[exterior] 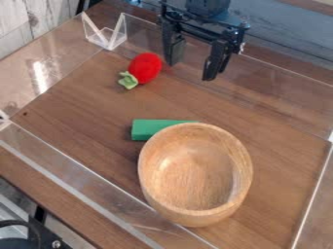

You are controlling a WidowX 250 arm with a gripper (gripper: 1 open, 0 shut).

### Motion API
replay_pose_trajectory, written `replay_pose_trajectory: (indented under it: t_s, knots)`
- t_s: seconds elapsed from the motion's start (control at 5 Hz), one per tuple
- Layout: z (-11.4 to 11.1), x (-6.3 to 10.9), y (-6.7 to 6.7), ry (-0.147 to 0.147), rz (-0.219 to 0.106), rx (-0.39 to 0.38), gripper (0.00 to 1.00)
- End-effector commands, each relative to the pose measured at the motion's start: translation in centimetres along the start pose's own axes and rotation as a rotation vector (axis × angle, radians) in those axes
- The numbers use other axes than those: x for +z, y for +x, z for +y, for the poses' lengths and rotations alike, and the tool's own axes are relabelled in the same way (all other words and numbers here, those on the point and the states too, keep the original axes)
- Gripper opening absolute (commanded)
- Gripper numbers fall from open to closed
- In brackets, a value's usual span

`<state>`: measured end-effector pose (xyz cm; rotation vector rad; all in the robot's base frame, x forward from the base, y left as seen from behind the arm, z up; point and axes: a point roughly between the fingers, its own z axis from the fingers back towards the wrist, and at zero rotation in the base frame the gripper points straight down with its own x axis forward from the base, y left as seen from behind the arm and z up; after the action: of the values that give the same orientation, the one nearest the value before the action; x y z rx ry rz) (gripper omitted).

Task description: Move the red object to the right side of the table

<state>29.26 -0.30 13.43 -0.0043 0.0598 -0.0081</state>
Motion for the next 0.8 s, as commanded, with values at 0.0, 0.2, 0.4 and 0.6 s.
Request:
replay_pose_trajectory:
  t_s: [0.0, 0.2, 0.4, 0.6]
  knots:
    - [2.0, -0.7, 0.6, 0.012, 0.005, -0.003, 1.0]
    - [4.5, -1.5, 1.4, 0.026, 0.0, -0.003, 1.0]
    - [6.1, -2.4, 2.5, 0.044, -0.016, -0.017, 1.0]
    - [7.2, -3.5, 3.5, 0.06, -0.032, -0.067, 1.0]
